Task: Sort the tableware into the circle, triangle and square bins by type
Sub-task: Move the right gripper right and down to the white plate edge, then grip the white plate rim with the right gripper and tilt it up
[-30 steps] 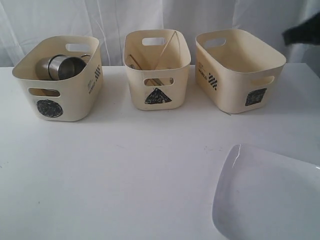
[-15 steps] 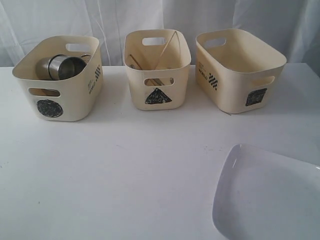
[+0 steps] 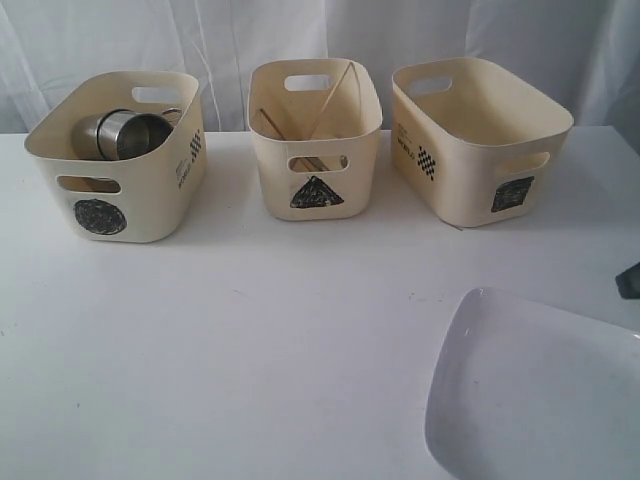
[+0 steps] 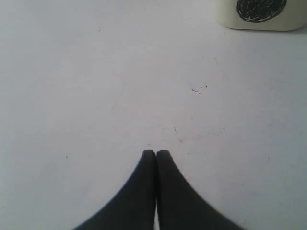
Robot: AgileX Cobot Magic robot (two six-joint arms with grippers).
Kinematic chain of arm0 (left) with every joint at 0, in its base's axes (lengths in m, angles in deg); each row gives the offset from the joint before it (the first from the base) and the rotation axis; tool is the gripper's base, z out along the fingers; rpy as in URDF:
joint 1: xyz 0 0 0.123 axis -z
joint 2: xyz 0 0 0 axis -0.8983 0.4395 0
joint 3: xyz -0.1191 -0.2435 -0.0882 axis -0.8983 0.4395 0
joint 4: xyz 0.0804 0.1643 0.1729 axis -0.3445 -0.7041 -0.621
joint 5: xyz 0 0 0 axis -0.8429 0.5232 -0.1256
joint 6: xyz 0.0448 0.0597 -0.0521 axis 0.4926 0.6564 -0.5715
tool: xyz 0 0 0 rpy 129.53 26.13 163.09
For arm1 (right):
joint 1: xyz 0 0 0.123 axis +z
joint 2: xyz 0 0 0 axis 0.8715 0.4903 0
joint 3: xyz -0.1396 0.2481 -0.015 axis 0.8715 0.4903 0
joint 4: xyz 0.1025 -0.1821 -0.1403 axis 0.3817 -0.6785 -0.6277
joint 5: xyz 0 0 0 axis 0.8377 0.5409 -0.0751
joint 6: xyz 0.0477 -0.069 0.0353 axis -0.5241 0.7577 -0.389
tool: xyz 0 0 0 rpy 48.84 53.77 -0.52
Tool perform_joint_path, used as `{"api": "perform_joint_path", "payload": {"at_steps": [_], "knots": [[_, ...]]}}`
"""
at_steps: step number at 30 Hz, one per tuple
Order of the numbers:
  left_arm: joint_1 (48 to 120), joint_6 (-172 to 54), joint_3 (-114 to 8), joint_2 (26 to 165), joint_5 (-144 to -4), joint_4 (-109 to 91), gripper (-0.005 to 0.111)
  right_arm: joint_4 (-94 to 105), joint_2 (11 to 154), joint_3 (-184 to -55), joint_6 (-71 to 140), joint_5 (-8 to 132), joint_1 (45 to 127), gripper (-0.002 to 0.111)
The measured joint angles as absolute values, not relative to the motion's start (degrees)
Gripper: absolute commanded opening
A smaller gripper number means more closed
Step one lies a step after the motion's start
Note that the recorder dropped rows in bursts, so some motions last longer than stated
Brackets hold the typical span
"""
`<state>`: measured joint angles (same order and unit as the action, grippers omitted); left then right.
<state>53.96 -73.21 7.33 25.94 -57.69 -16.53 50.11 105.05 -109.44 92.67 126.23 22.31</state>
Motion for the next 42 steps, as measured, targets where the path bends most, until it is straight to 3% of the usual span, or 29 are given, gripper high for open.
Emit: {"api": "perform_joint_path", "payload": {"at_steps": [9, 19, 32, 35, 40, 42], "knots": [[54.0, -73.2, 7.3, 25.9, -57.7, -16.5, 0.000, 33.3, 109.2, -109.4, 93.1, 119.8, 22.3, 0.049], [54.0, -73.2, 7.3, 25.9, -57.7, -16.5, 0.000, 31.9, 112.5, -109.7, 94.1, 107.6, 22.3, 0.049], [54.0, -73.2, 7.3, 25.9, -57.7, -16.5, 0.000, 44.3, 120.7, -109.7, 112.6, 118.6, 22.3, 0.047], [54.0, -73.2, 7.3, 25.9, -57.7, -16.5, 0.000, 44.6, 121.5, -110.0, 116.6, 119.6, 22.3, 0.038], [54.0, -73.2, 7.3, 25.9, -57.7, -16.5, 0.000, 45.1, 123.1, -109.7, 122.6, 118.8, 21.9, 0.004], [54.0, -73.2, 7.3, 25.9, -57.7, -16.5, 0.000, 46.4, 123.4, -109.4, 122.9, 119.0, 21.8, 0.000]]}}
